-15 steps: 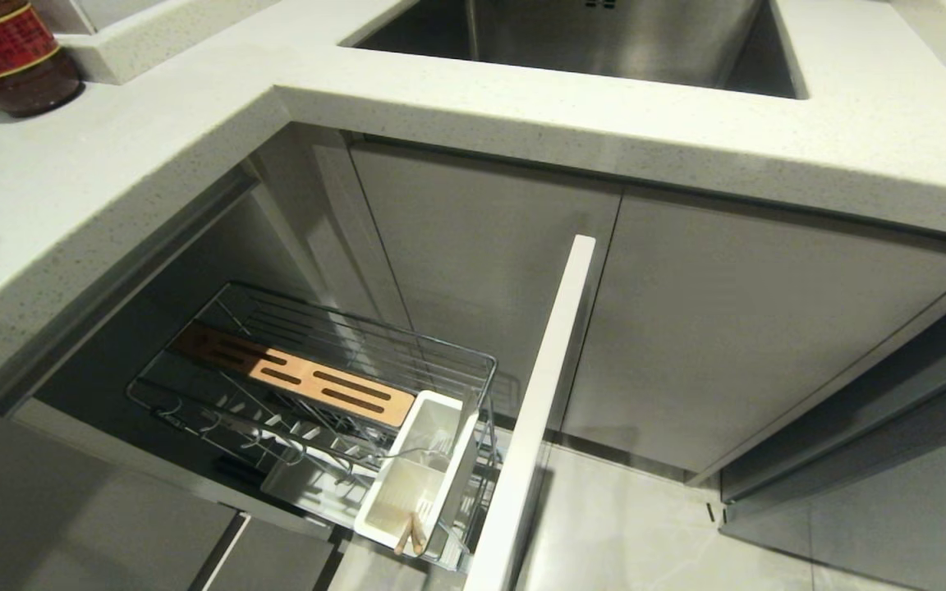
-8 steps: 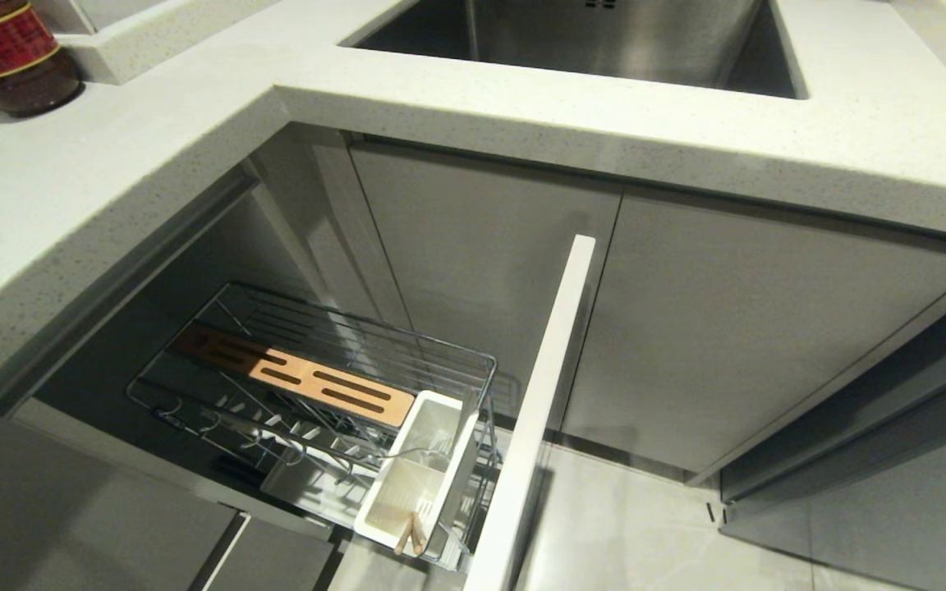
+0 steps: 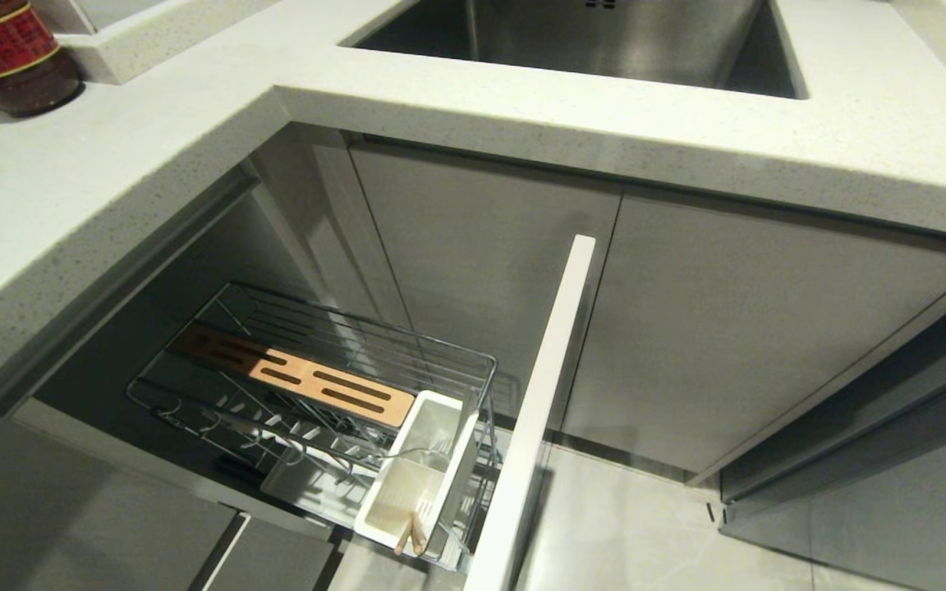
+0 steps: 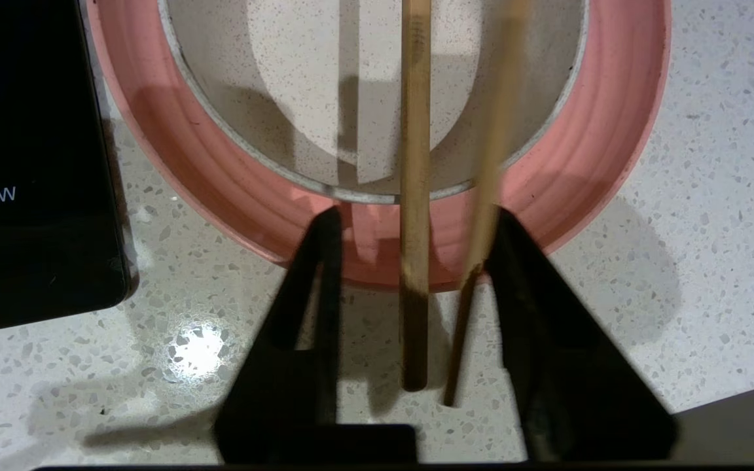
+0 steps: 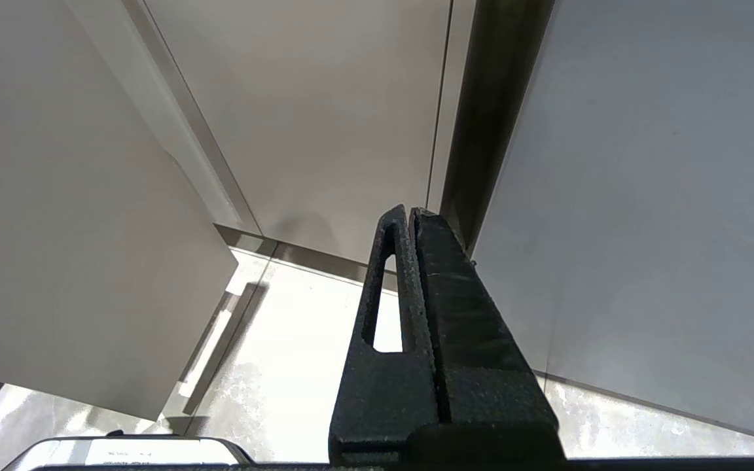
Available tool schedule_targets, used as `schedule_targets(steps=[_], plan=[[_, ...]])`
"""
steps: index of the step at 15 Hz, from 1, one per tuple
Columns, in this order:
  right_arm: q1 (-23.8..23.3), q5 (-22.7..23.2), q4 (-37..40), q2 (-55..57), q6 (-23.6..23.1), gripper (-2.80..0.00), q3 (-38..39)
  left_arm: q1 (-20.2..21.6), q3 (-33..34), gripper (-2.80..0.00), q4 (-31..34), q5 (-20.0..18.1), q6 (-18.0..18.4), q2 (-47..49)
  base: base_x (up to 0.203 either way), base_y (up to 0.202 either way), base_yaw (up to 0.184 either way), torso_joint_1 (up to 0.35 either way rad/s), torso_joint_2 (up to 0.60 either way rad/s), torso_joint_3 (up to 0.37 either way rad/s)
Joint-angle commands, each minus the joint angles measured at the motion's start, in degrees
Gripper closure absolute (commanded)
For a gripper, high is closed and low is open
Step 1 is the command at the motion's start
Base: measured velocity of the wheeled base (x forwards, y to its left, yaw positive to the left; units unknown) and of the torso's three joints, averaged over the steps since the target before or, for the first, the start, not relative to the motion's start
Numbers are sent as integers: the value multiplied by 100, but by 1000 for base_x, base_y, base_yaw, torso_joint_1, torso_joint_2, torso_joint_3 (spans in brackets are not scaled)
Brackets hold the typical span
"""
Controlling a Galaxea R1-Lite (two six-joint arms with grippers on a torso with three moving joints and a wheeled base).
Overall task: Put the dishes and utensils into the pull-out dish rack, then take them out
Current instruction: Take the chopsticks out of the cupboard
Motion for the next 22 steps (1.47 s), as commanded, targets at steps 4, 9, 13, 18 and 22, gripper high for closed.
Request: schedule_targets(steps=[4, 9, 13, 18, 22], plan=[[2, 0, -4, 5, 0, 0, 149, 0, -49, -280, -13, 15, -27, 18, 0, 0, 0, 0, 0, 0], [2, 0, -4, 5, 0, 0, 151, 0, -178, -280, -15, 86, -35, 18, 0, 0, 0, 0, 0, 0], [2, 0, -4, 5, 3, 0, 152, 0, -323, -280, -32, 93, -37, 18, 0, 0, 0, 0, 0, 0], [2, 0, -4, 5, 5, 0, 152, -17, -501, 0, -402, 306, -129, -23, 0, 0, 0, 0, 0, 0], [2, 0, -4, 5, 0, 0, 149, -194, -928, 0, -992, 331, -142, -110, 0, 0, 0, 0, 0, 0]])
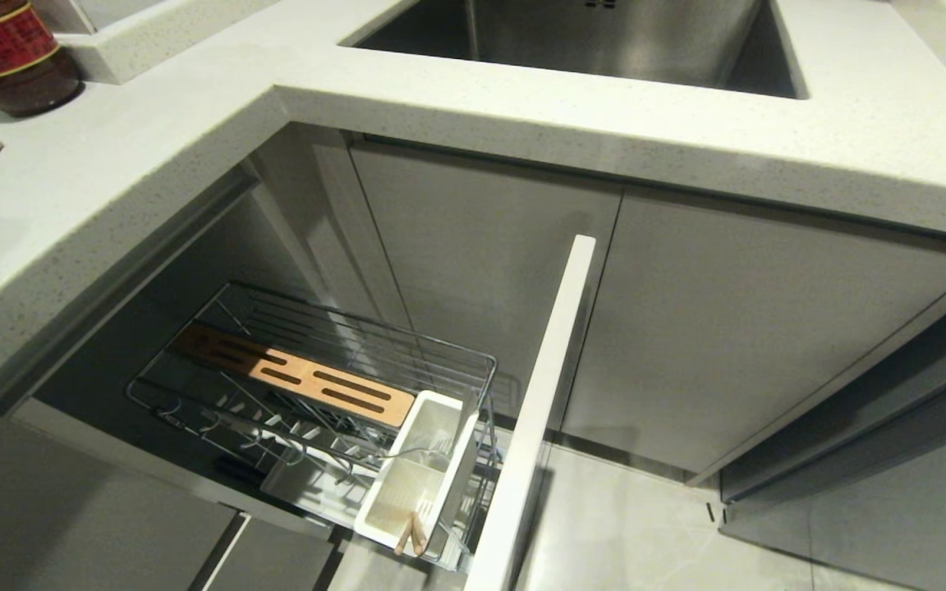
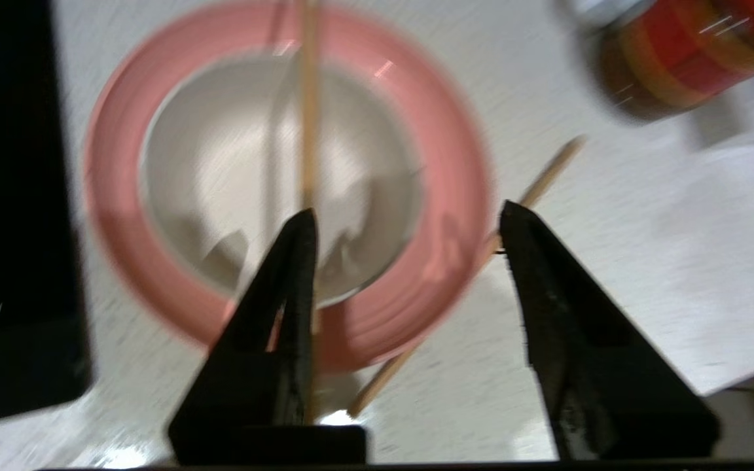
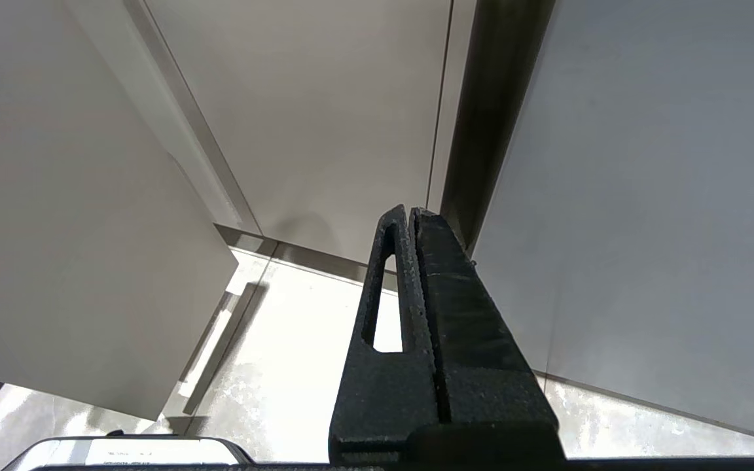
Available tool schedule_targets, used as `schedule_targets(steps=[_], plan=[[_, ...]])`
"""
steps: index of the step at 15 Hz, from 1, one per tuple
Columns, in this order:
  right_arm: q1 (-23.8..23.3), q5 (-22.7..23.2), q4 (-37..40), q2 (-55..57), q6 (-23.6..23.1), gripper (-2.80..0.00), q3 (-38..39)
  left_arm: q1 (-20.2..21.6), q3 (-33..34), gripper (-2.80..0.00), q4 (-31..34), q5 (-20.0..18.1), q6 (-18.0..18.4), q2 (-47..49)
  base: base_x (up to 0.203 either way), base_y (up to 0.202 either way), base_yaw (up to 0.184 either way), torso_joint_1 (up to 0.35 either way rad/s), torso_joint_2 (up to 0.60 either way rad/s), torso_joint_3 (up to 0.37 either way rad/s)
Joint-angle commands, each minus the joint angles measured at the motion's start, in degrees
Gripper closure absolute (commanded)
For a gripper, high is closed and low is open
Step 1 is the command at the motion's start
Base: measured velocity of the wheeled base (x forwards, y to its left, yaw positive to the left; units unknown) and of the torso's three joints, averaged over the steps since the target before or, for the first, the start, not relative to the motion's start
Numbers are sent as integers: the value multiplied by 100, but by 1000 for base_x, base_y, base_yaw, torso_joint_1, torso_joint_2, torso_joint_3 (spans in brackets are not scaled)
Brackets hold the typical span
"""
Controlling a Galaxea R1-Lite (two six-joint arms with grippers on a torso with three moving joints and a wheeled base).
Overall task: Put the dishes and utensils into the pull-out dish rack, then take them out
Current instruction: Take the chopsticks out of the cupboard, then take the fork out of the cupboard
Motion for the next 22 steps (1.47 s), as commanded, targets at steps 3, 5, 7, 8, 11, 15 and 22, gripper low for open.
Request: schedule_targets(steps=[3, 5, 7, 8, 11, 15, 22], plan=[[2, 0, -4, 5, 0, 0, 150, -745, -712, 0, -732, 36, -165, -64, 0, 0, 0, 0, 0, 0], [2, 0, -4, 5, 0, 0, 149, -1801, -782, 0, -1244, 72, -316, -120, 0, 0, 0, 0, 0, 0], [2, 0, -4, 5, 4, 0, 150, -2874, -752, 0, -1468, 79, -562, -114, 0, 0, 0, 0, 0, 0], [2, 0, -4, 5, 0, 0, 149, -3364, -681, 0, -1525, 79, -668, -72, 0, 0, 0, 0, 0, 0], [2, 0, -4, 5, 8, 0, 149, -4457, -369, 0, -1566, 36, -774, 533, 0, 0, 0, 0, 0, 0], [2, 0, -4, 5, 0, 0, 149, -5603, 311, 0, -1048, 13, -387, 1195, 0, 0, 0, 0, 0, 0], [2, 0, -4, 5, 3, 0, 150, -6635, 2049, 0, -654, 17, 1155, 1850, 0, 0, 0, 0, 0, 0]])
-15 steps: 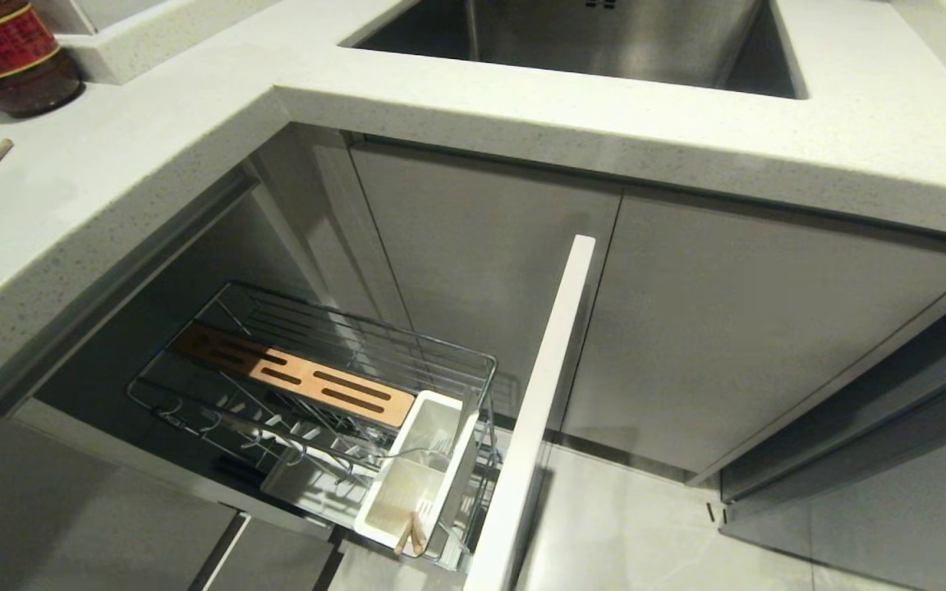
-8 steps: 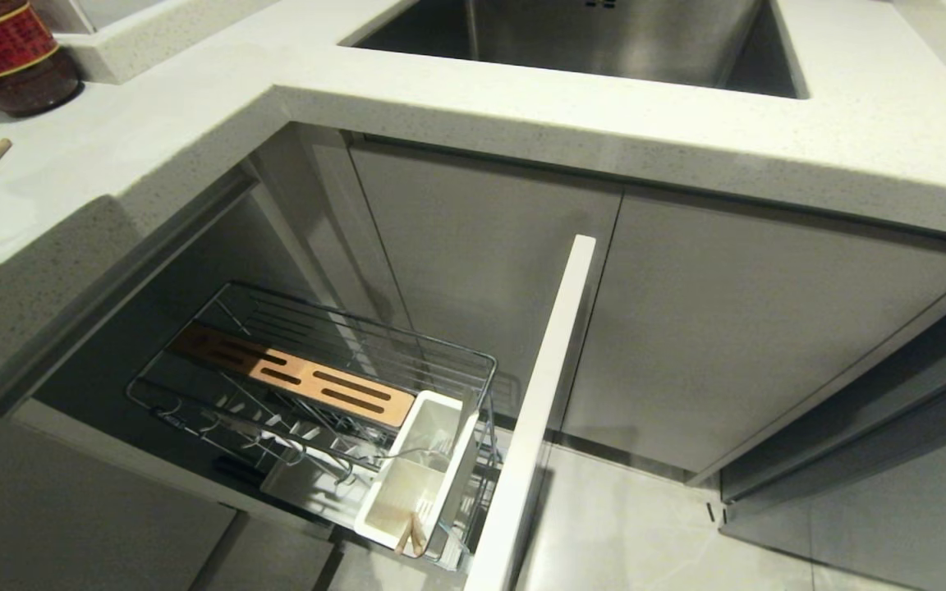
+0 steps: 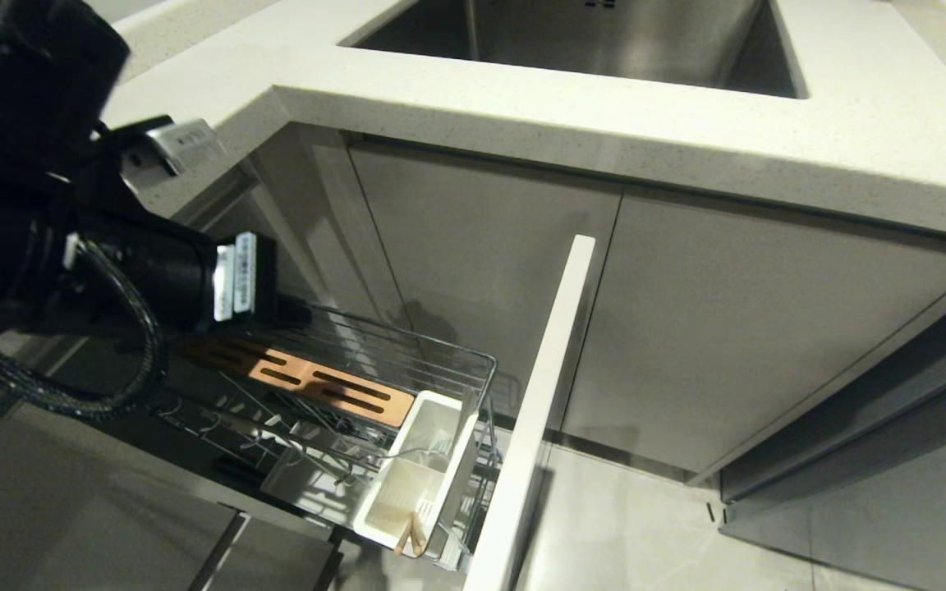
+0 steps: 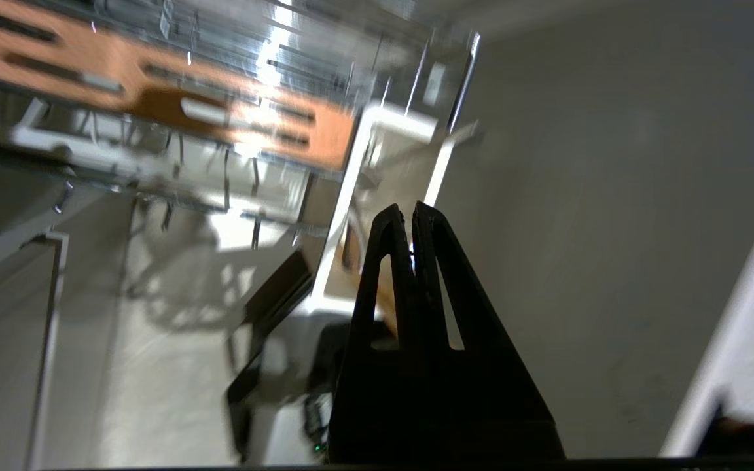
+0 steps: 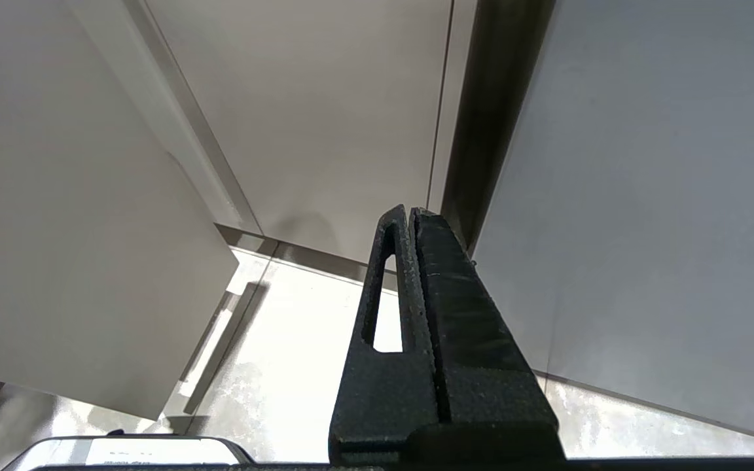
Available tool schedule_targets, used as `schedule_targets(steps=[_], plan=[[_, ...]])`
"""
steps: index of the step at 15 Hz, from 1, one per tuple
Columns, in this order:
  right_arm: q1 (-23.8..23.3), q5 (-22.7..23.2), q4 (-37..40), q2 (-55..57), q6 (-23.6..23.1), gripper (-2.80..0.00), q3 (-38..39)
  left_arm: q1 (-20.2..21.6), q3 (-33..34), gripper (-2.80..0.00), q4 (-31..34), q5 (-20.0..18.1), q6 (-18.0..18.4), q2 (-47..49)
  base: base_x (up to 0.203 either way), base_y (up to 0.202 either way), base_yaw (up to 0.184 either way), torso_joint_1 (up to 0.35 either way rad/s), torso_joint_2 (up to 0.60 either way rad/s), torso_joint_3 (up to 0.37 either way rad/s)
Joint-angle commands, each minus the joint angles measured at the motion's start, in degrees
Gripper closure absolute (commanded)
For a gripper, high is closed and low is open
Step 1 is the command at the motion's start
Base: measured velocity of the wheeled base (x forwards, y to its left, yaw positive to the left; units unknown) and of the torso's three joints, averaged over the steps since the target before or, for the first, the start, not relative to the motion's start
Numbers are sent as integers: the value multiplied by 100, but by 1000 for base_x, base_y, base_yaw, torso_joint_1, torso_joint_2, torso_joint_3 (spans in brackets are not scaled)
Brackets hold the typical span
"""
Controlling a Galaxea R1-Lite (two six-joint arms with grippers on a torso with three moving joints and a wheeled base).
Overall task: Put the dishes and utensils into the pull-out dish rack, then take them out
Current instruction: Take the fork out of the cupboard
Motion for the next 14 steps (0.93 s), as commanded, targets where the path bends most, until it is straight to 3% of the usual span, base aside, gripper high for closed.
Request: schedule_targets(steps=[1, 2, 6, 11, 14], plan=[[2, 0, -4, 5, -2, 0, 149, -189, 508, 0, -24, 29, 279, 290, 0, 0, 0, 0, 0, 0], [2, 0, -4, 5, -2, 0, 149, -235, 688, -280, -189, 34, 409, 341, 0, 0, 0, 0, 0, 0], [2, 0, -4, 5, -2, 0, 149, -293, 1493, -280, -1120, 142, 956, 411, 0, 0, 0, 0, 0, 0], [2, 0, -4, 5, -2, 0, 149, -236, 2791, -280, -2556, 165, 2259, 436, 0, 0, 0, 0, 0, 0], [2, 0, -4, 5, -2, 0, 149, -148, 2858, -280, -2633, 165, 2343, 775, 0, 0, 0, 0, 0, 0]])
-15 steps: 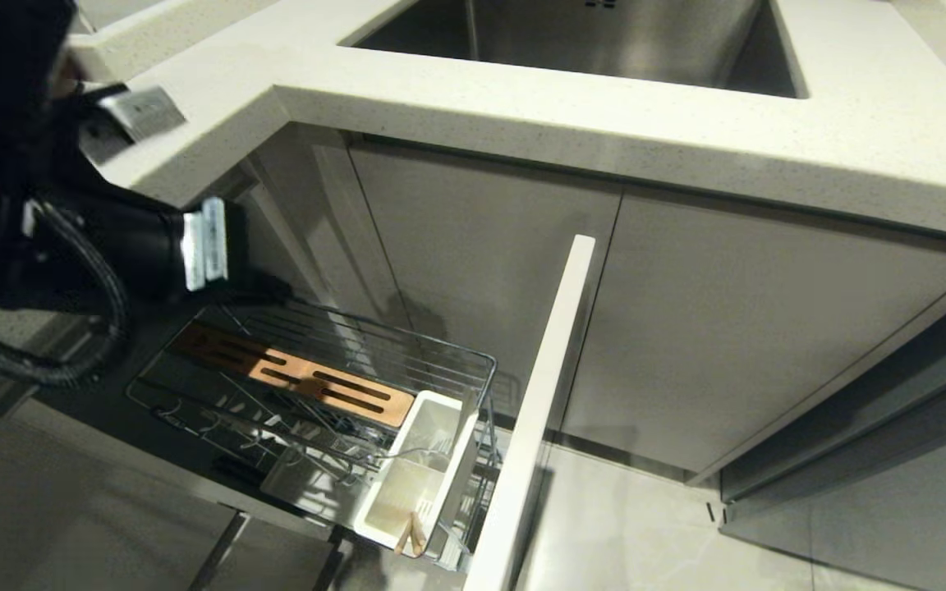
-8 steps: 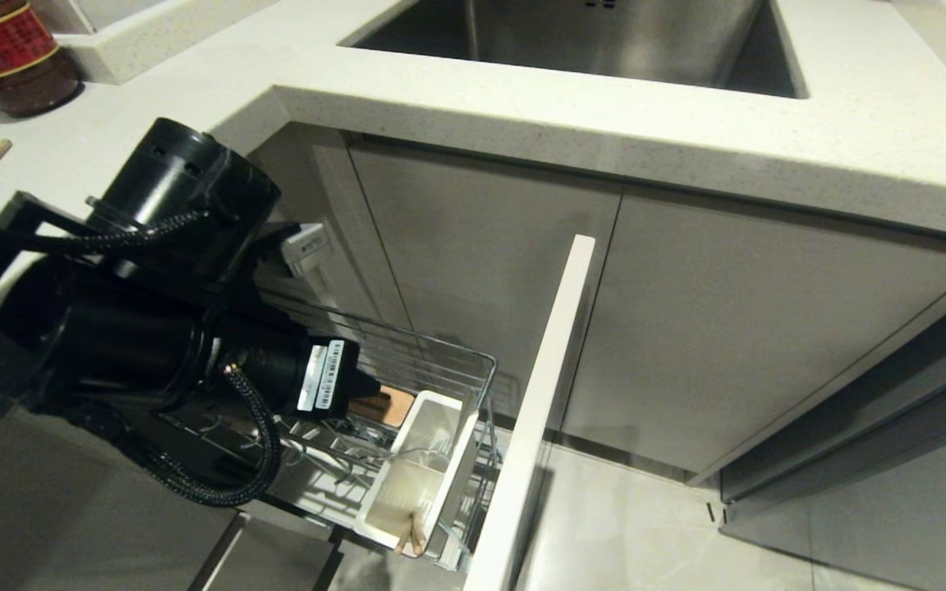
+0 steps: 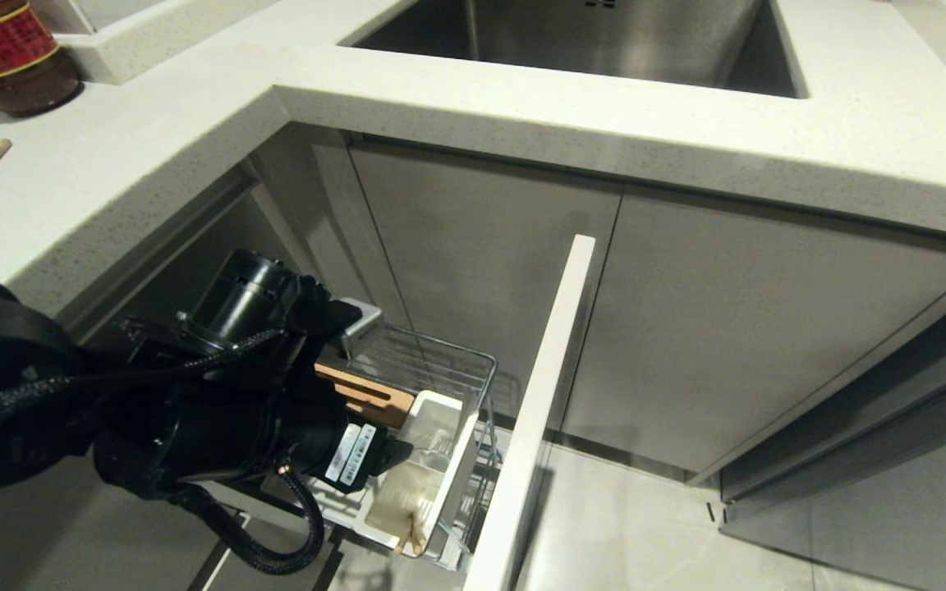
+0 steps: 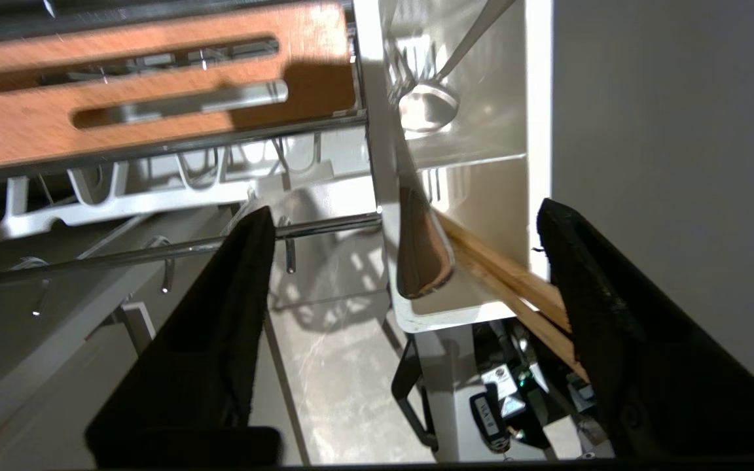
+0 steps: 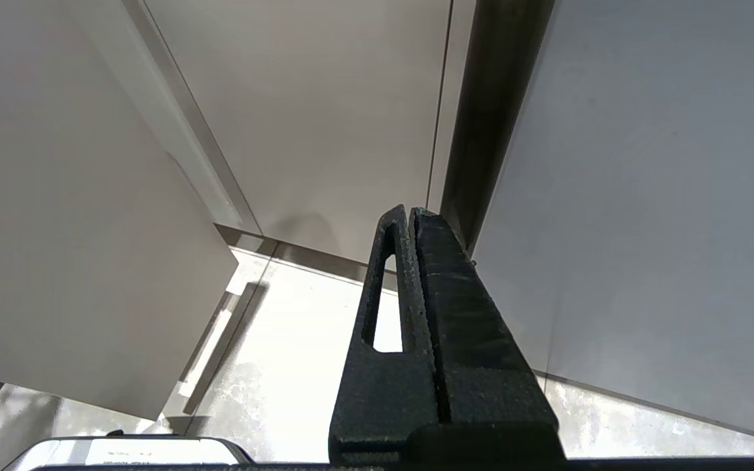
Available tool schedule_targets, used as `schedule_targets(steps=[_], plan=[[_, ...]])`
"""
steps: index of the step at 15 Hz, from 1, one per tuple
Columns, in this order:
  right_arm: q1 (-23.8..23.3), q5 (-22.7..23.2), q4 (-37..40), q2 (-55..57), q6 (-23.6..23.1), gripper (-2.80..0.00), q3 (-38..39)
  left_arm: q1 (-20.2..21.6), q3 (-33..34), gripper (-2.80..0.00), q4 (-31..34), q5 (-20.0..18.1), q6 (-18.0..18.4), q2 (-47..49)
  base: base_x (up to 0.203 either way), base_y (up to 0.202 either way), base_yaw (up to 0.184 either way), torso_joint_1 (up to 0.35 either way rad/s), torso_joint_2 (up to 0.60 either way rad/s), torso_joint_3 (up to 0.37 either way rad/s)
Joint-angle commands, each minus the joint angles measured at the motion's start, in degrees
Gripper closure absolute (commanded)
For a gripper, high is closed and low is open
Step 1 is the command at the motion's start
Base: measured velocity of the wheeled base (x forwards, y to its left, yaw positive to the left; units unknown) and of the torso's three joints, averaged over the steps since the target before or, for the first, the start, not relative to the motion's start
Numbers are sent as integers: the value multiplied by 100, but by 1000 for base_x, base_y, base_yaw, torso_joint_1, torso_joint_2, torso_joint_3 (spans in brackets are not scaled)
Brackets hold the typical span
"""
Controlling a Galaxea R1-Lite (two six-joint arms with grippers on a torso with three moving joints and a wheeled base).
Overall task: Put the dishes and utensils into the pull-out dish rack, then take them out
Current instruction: Take the fork out of the cupboard
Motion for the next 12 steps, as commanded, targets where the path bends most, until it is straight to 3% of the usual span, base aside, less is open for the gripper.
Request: schedule_targets(steps=[1, 4, 7, 9, 12], plan=[[2, 0, -4, 5, 1, 0, 149, 59, 73, -280, -12, 1, 0, 300, 0, 0, 0, 0, 0, 0], [2, 0, -4, 5, 1, 0, 149, 61, 384, -280, -364, 4, 171, 313, 0, 0, 0, 0, 0, 0], [2, 0, -4, 5, 0, 0, 149, 174, 1119, -280, -1558, 4, 945, 257, 0, 0, 0, 0, 0, 0], [2, 0, -4, 5, 9, 0, 150, 263, 1386, -280, -2124, 1, 1276, 243, 0, 0, 0, 0, 0, 0], [2, 0, -4, 5, 0, 0, 149, 272, 1411, -280, -2217, 0, 1300, 128, 0, 0, 0, 0, 0, 0]])
